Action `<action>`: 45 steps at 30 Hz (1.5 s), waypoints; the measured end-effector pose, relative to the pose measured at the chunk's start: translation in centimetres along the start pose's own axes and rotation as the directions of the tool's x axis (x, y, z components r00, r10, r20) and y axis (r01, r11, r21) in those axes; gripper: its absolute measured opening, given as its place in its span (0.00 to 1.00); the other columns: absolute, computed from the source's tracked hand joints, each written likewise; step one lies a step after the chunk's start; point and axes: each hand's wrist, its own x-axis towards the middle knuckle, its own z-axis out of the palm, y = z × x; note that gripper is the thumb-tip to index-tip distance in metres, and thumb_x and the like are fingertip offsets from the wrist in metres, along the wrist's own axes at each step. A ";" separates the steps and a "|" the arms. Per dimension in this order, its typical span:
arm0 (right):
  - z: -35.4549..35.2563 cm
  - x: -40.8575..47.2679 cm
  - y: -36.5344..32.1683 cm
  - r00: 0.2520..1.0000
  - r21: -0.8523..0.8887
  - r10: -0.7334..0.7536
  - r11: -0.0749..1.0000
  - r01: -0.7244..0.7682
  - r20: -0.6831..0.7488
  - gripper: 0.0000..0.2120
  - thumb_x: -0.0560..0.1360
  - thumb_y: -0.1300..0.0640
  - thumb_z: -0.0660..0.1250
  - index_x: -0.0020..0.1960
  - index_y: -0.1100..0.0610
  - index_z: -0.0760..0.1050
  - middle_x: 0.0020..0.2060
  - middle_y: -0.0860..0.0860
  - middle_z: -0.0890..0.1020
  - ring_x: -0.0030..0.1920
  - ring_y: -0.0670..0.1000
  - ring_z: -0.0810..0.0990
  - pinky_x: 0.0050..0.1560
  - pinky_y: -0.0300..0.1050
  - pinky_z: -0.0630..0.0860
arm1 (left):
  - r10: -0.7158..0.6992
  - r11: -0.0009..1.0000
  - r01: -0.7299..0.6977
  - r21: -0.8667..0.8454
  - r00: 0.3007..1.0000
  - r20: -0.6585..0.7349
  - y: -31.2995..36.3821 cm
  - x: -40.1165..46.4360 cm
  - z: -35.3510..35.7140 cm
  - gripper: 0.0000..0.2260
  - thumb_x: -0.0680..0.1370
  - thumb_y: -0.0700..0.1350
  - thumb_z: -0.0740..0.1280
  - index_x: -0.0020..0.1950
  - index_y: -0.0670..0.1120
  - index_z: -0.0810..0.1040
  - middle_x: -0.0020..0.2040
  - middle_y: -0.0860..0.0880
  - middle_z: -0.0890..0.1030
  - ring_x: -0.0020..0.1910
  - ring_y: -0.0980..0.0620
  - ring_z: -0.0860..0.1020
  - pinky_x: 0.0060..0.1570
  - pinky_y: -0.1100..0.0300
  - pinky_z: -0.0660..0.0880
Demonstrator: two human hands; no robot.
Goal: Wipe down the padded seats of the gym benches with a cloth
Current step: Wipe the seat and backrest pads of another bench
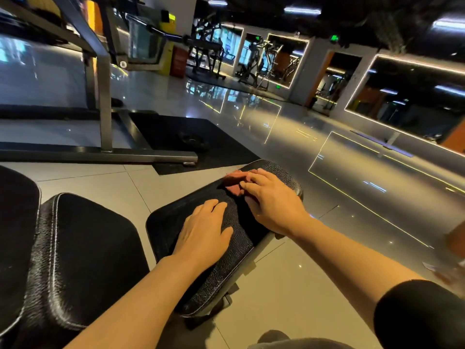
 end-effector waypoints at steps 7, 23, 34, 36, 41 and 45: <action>0.3 3.0 2.0 0.926 -0.032 0.309 0.946 -0.323 -0.219 0.11 0.72 0.61 0.67 0.53 0.63 0.79 0.52 0.60 0.81 0.56 0.63 0.74 0.69 0.54 0.64 | 0.043 0.999 -0.043 0.009 0.999 -0.008 -0.6 0.1 -0.1 0.26 0.81 0.54 0.60 0.77 0.51 0.58 0.76 0.53 0.59 0.73 0.52 0.60 0.71 0.56 0.59; 1.0 1.4 -2.2 0.994 0.052 -0.107 0.993 0.107 0.006 0.17 0.78 0.53 0.62 0.64 0.56 0.77 0.66 0.53 0.74 0.70 0.55 0.64 0.73 0.48 0.58 | -0.030 0.999 0.031 0.010 0.998 -0.058 -0.3 -0.1 0.1 0.26 0.80 0.53 0.62 0.76 0.49 0.60 0.74 0.52 0.63 0.72 0.53 0.63 0.68 0.58 0.62; 0.4 3.9 0.7 0.976 -0.060 0.174 0.981 -0.183 -0.131 0.16 0.79 0.54 0.61 0.63 0.58 0.76 0.61 0.54 0.76 0.63 0.57 0.69 0.66 0.48 0.65 | 0.020 0.998 -0.016 0.056 0.998 -0.063 -0.3 0.5 -0.4 0.24 0.81 0.55 0.59 0.75 0.49 0.60 0.73 0.53 0.63 0.70 0.54 0.63 0.69 0.60 0.60; 0.8 4.7 -0.6 0.985 -0.053 0.141 0.988 -0.146 -0.096 0.17 0.79 0.53 0.60 0.65 0.57 0.75 0.63 0.54 0.75 0.65 0.56 0.67 0.67 0.47 0.63 | 0.013 0.998 -0.009 0.055 0.997 -0.071 -0.4 0.7 -0.4 0.24 0.81 0.55 0.60 0.75 0.49 0.60 0.72 0.53 0.64 0.69 0.54 0.65 0.68 0.60 0.61; 2.1 6.1 -4.2 0.997 0.018 0.072 0.997 -0.072 0.003 0.16 0.79 0.53 0.61 0.63 0.57 0.75 0.61 0.54 0.75 0.64 0.54 0.68 0.66 0.48 0.66 | -0.087 0.996 0.087 0.000 0.992 -0.090 -0.4 0.1 -0.1 0.20 0.81 0.52 0.61 0.70 0.49 0.64 0.68 0.52 0.68 0.65 0.53 0.68 0.63 0.58 0.65; 3.2 5.7 -6.6 0.996 0.104 0.016 0.994 -0.025 0.083 0.17 0.78 0.53 0.62 0.65 0.57 0.74 0.63 0.53 0.74 0.66 0.54 0.65 0.67 0.47 0.65 | -0.233 0.972 0.232 -0.021 0.969 -0.077 -0.4 -0.9 0.1 0.15 0.80 0.45 0.59 0.66 0.46 0.66 0.65 0.49 0.70 0.64 0.51 0.69 0.63 0.55 0.69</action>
